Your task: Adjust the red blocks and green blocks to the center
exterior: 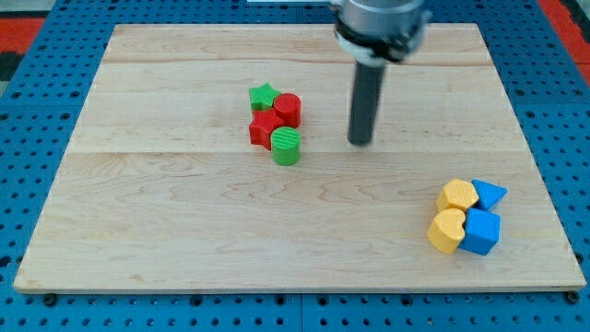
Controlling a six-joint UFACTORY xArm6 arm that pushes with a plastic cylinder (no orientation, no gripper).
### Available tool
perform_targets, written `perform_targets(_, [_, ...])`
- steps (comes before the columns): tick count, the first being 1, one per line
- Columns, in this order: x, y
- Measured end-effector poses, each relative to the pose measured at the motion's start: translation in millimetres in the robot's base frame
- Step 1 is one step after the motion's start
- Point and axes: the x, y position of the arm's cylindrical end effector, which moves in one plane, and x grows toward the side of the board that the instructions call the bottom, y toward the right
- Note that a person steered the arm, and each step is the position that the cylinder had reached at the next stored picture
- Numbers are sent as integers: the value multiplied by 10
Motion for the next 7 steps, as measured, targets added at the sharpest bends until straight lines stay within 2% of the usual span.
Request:
perform_targets(1, [266,-119])
perform_targets(2, [41,-214])
perform_targets(3, [-4,-518])
perform_targets(4, [153,-939])
perform_targets(7, [62,-1011])
